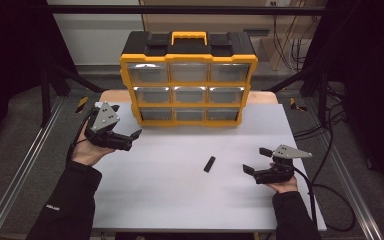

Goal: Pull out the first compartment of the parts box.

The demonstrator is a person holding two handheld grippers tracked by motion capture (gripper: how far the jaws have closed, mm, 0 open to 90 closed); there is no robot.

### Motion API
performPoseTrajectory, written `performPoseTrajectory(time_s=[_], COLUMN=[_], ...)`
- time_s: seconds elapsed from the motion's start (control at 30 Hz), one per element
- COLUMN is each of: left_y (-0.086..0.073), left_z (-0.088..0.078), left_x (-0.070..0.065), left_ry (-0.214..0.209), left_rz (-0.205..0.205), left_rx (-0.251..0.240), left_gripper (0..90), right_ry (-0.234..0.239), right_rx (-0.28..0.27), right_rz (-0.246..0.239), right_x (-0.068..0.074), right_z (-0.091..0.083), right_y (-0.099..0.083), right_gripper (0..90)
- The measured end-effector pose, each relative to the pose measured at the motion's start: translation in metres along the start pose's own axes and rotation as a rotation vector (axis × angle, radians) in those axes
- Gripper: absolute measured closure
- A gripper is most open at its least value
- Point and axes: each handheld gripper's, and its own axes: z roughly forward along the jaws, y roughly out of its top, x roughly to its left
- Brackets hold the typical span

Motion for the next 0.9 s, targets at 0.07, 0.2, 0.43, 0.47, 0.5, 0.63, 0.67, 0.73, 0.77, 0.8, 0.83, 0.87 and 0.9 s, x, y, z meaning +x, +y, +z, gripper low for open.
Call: performPoseTrajectory(time_s=[0.07, 0.2, 0.43, 0.47, 0.5, 0.63, 0.67, 0.73, 0.77, 0.8, 0.83, 0.87, 0.9], left_y=[0.002, 0.006, 0.013, 0.014, 0.015, 0.017, 0.017, 0.018, 0.019, 0.019, 0.020, 0.021, 0.021], left_z=[0.000, 0.001, 0.002, 0.002, 0.002, 0.003, 0.004, 0.004, 0.005, 0.005, 0.005, 0.006, 0.006], left_x=[0.000, 0.001, 0.000, 0.000, 0.000, 0.000, 0.000, 0.001, 0.001, 0.002, 0.002, 0.002, 0.003], left_ry=[0.003, 0.011, 0.031, 0.035, 0.036, 0.037, 0.039, 0.041, 0.041, 0.042, 0.041, 0.040, 0.041], left_rz=[0.004, 0.022, 0.062, 0.071, 0.077, 0.083, 0.084, 0.086, 0.085, 0.087, 0.089, 0.092, 0.092], left_rx=[0.000, 0.004, 0.020, 0.024, 0.027, 0.024, 0.025, 0.024, 0.023, 0.022, 0.025, 0.027, 0.024], left_gripper=[0.5, 0.5, 0.5, 0.5, 0.5, 0.5, 0.5, 0.5, 0.5, 0.5, 0.5, 0.5, 0.5], right_ry=[-0.004, -0.005, -0.001, -0.001, -0.002, -0.002, 0.000, 0.000, 0.000, -0.001, 0.000, -0.001, -0.002], right_rx=[-0.001, -0.003, 0.001, 0.000, 0.000, 0.003, 0.003, 0.003, 0.002, 0.003, 0.003, 0.003, 0.004], right_rz=[0.002, 0.002, 0.003, 0.002, 0.000, 0.003, 0.003, 0.002, 0.003, 0.002, 0.003, 0.002, 0.000], right_x=[0.000, 0.000, 0.000, 0.000, 0.000, 0.000, 0.000, 0.000, 0.000, 0.000, 0.000, 0.000, 0.000], right_z=[0.000, 0.000, 0.000, 0.000, 0.000, 0.000, 0.000, 0.000, 0.000, 0.000, 0.000, 0.000, 0.001], right_y=[0.000, 0.000, 0.000, 0.000, 0.000, 0.000, 0.000, 0.000, 0.000, 0.000, 0.000, 0.000, 0.000], right_gripper=[1.2, 1.2, 1.3, 1.3, 1.2, 1.3, 1.2, 1.2, 1.2, 1.2, 1.2, 1.2, 1.2])
